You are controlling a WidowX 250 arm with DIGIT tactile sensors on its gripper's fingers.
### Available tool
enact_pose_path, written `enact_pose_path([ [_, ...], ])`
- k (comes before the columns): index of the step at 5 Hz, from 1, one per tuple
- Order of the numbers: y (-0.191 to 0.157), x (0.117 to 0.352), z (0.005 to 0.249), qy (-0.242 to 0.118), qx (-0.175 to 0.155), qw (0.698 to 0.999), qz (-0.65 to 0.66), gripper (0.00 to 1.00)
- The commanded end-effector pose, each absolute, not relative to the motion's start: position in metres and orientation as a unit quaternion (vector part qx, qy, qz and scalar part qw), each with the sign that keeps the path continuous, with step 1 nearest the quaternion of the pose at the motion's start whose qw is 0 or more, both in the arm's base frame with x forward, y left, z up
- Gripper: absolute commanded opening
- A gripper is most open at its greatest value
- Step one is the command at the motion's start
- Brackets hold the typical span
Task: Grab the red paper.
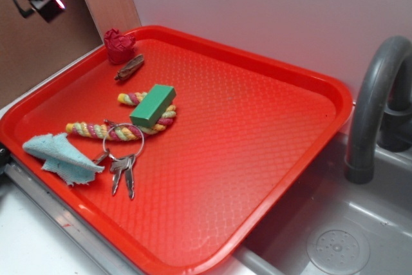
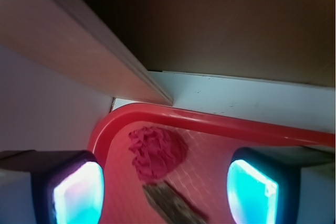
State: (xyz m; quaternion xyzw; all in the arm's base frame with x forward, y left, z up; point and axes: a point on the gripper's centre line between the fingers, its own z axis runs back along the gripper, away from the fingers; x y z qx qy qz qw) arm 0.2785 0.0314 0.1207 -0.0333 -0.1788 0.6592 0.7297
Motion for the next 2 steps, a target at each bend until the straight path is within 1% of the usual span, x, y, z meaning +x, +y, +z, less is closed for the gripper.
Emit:
enact_pose_path([
  [1, 0.035, 0.311, 0.077, -0.181, -0.015, 0.72, 0.67, 1.0],
  [2, 0.034, 0.323, 0.058, -0.168, 0.0, 0.73, 0.663, 1.0],
])
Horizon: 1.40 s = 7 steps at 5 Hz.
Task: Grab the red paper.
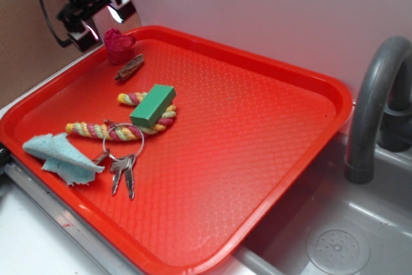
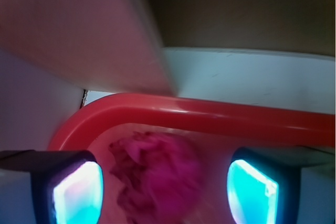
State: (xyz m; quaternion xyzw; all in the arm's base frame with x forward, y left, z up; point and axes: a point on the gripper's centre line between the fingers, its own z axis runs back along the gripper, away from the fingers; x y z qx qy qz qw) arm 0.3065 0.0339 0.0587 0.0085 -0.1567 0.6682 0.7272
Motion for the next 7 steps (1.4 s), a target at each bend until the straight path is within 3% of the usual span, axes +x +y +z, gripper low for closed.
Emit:
enact_pose_path([
  [1, 0.028, 0.328, 0.046, -0.157, 0.007, 0.737, 0.657, 1.0],
  [2, 0.018, 0.327, 0.047, -0.158, 0.018, 0.749, 0.644, 0.0],
  [3, 0.012, 0.319, 0.066, -0.156, 0.009, 0.767, 0.622, 0.0],
  [4, -0.008, 0.294, 0.115, -0.155, 0.016, 0.795, 0.586, 0.0],
  [6, -0.051, 0.229, 0.212, -0.193, -0.028, 0.874, 0.445, 0.0],
  [7, -0.056, 0.208, 0.262, -0.192, -0.066, 0.897, 0.392, 0.0],
])
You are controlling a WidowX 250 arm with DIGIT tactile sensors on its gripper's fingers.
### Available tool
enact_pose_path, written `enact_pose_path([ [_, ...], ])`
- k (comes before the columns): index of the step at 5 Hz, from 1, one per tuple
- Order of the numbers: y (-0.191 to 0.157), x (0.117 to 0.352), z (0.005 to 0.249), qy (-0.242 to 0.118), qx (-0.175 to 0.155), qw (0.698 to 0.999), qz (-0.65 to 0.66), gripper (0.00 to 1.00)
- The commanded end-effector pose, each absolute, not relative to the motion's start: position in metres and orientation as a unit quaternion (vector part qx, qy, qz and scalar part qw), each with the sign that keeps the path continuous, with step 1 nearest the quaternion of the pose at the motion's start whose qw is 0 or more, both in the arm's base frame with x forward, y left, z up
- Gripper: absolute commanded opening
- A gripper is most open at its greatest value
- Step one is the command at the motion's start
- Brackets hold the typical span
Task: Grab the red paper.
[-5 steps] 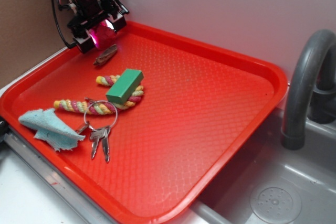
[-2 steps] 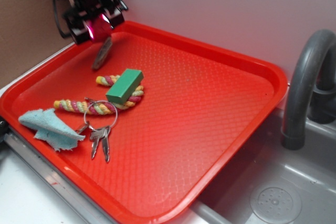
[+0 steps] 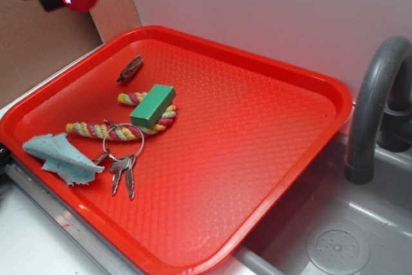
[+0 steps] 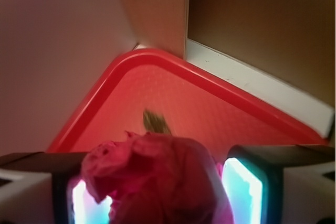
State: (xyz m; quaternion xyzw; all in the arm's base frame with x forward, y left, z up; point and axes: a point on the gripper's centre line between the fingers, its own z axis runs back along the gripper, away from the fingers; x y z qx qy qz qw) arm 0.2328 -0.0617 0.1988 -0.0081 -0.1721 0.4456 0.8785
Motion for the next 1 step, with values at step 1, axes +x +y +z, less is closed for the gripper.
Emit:
enact_pose_path([
  [1, -0.0469, 0.2032, 0.2854, -0.177, -0.115, 0.934, 0.29, 0.0],
])
